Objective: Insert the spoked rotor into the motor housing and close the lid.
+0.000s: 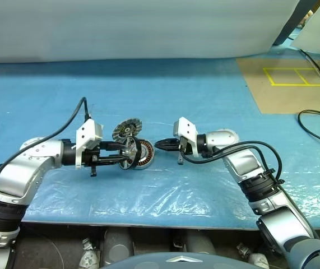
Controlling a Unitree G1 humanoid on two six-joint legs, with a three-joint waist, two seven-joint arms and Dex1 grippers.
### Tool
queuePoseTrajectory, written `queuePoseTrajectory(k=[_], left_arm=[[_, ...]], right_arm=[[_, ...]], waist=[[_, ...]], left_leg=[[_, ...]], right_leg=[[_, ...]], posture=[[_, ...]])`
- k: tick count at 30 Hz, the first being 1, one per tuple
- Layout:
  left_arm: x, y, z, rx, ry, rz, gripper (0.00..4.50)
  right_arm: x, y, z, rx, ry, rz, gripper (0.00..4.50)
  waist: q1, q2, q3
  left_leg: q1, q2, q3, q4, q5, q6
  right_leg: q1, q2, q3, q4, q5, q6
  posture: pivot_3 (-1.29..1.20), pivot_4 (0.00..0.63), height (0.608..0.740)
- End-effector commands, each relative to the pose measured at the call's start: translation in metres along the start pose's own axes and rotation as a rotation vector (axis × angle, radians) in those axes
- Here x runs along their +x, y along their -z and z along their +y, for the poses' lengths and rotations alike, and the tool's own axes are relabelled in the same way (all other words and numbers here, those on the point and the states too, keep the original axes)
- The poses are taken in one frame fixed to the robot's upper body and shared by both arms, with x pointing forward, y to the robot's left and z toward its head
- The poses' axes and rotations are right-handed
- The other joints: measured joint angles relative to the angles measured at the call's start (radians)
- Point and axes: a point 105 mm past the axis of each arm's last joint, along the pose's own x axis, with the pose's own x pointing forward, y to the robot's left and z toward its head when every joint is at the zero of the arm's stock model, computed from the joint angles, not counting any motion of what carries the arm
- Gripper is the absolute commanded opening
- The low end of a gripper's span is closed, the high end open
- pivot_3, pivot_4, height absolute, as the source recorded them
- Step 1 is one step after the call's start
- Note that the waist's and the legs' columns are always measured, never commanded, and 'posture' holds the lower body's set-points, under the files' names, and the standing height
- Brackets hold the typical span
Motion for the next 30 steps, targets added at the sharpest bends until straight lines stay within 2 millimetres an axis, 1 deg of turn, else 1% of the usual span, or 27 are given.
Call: queuePoseTrajectory(k=[1,8,11,15,30], left_arm=[[0.004,-0.003,0.006,0.049,-0.012,0.008,1.31],[0.015,0.001,0.017,0.085,-0.029,0.031,1.31],[0.018,-0.003,0.022,0.084,-0.042,0.008,1.31],[0.020,-0.005,0.024,0.077,-0.042,-0.001,1.31],[0.024,0.013,0.023,0.076,-0.030,0.080,1.31]], right_arm=[[-0.004,-0.012,-0.001,-0.052,0.019,-0.040,0.00],[-0.005,-0.011,-0.001,-0.050,0.020,-0.034,0.00],[-0.005,-0.011,0.000,-0.045,0.019,-0.032,0.00],[-0.005,-0.009,0.002,-0.040,0.017,-0.027,0.00],[-0.005,-0.009,0.001,-0.036,0.027,-0.023,0.00]], waist=[[0.000,0.000,0.000],[0.000,0.000,0.000],[0.000,0.000,0.000],[0.000,0.000,0.000],[0.000,0.000,0.000]], left_leg=[[0.000,0.000,0.000,0.000,0.000,0.000],[0.000,0.000,0.000,0.001,0.000,0.000],[0.000,0.000,0.000,0.001,0.000,0.000],[0.000,0.000,0.000,0.001,0.000,0.000],[0.000,-0.001,0.000,0.001,0.000,0.000]], right_leg=[[0.000,0.000,0.000,0.000,0.000,0.000],[0.000,0.000,0.001,0.000,0.000,0.001],[0.000,0.000,0.001,0.001,0.000,0.001],[0.000,0.000,0.001,0.001,0.002,0.003],[0.001,0.000,0.001,0.001,0.001,0.002]], posture=[[0.00,0.150,0.740],[0.00,0.150,0.740],[0.00,0.150,0.740],[0.00,0.150,0.740],[0.00,0.150,0.740]])
